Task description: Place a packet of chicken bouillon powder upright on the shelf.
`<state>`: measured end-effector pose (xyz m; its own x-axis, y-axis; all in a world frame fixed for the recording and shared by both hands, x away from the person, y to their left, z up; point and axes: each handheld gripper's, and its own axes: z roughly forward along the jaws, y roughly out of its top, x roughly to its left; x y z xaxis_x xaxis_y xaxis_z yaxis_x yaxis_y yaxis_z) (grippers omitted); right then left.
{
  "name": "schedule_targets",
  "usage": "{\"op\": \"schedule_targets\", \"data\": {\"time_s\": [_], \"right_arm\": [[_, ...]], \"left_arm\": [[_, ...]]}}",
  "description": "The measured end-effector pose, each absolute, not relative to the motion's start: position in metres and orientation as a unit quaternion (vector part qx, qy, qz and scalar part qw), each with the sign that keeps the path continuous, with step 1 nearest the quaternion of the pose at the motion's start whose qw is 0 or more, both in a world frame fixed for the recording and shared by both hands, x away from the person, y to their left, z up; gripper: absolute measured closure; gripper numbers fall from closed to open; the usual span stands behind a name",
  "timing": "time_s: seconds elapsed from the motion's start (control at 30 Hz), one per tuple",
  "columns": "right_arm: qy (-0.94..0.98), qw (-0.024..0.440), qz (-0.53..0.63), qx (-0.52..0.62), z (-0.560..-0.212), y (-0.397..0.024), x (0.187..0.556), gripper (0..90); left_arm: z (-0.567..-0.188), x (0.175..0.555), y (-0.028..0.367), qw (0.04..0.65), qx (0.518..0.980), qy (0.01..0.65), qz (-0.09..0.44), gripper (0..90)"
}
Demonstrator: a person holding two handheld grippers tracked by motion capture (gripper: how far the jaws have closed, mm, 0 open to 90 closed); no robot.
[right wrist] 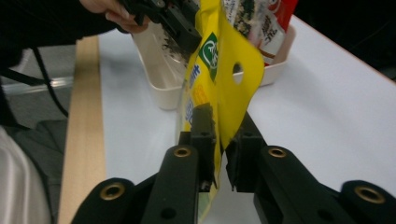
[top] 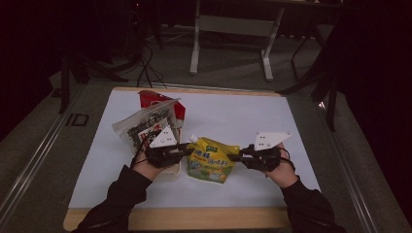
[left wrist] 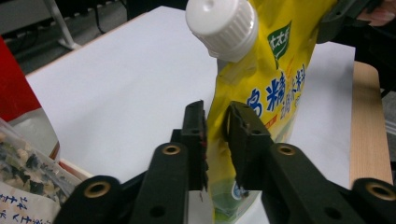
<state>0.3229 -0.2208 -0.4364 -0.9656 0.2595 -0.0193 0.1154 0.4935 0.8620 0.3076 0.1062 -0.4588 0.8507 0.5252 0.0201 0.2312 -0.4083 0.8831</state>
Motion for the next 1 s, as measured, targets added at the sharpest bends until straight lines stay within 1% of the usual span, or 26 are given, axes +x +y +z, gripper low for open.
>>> {"op": "schedule_targets", "data": {"time_s": [0.13, 0.23, 0.37, 0.53, 0.67, 0.73, 0.9, 1.0], "right_arm": [[0.865, 0.077, 0.482, 0.113, -0.437, -0.213, 0.326, 72.6], [0.870, 0.066, 0.475, 0.116, -0.440, -0.207, 0.330, 71.4], [0.878, 0.056, 0.461, 0.116, -0.447, -0.200, 0.333, 72.2], [0.880, 0.049, 0.458, 0.113, -0.449, -0.197, 0.334, 77.1], [0.886, 0.042, 0.450, 0.107, -0.449, -0.195, 0.334, 86.9], [0.889, 0.045, 0.444, 0.100, -0.448, -0.194, 0.332, 89.3], [0.892, 0.062, 0.439, 0.092, -0.443, -0.192, 0.325, 89.9], [0.889, 0.066, 0.445, 0.087, -0.435, -0.195, 0.322, 90.0]], "left_arm": [[-0.459, 0.305, 0.107, 0.494, 0.827, 0.224, 0.147, 87.4], [-0.461, 0.303, 0.110, 0.500, 0.825, 0.222, 0.142, 89.5], [-0.460, 0.299, 0.110, 0.502, 0.825, 0.217, 0.140, 90.0], [-0.460, 0.294, 0.111, 0.501, 0.826, 0.216, 0.140, 90.0], [-0.459, 0.289, 0.110, 0.499, 0.828, 0.214, 0.142, 90.0], [-0.458, 0.287, 0.110, 0.496, 0.829, 0.213, 0.144, 90.0], [-0.457, 0.283, 0.111, 0.501, 0.827, 0.213, 0.142, 90.0], [-0.453, 0.279, 0.110, 0.508, 0.822, 0.212, 0.145, 88.1]]}}
